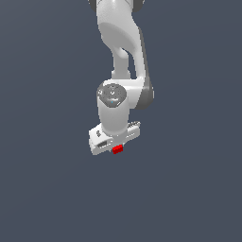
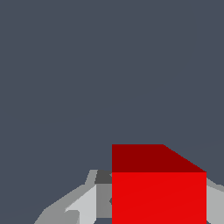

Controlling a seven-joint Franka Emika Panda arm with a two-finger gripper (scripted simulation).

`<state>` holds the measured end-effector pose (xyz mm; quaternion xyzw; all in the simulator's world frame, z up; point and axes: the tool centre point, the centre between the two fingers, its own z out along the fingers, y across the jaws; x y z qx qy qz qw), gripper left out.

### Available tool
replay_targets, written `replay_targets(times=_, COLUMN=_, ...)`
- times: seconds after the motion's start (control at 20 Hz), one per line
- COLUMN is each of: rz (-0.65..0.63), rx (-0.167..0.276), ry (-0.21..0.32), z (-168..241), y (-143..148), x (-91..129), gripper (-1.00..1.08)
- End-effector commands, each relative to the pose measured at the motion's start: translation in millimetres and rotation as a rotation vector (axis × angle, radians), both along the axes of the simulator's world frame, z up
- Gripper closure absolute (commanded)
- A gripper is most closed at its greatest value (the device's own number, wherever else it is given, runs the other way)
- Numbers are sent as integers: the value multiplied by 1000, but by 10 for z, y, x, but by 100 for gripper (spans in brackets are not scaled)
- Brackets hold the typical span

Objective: Pick up the red cube and move it to a goal position.

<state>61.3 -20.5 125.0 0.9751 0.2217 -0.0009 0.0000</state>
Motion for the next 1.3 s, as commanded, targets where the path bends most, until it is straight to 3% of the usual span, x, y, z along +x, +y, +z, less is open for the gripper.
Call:
replay_targets(times=0.0, rz=0, rx=0, ry=-2, z=300, y=37, x=-44, gripper=108)
replay_targets(times=1.25, rz=1, rx=0, ry=-2, z=3183, y=409, x=-421, gripper=108)
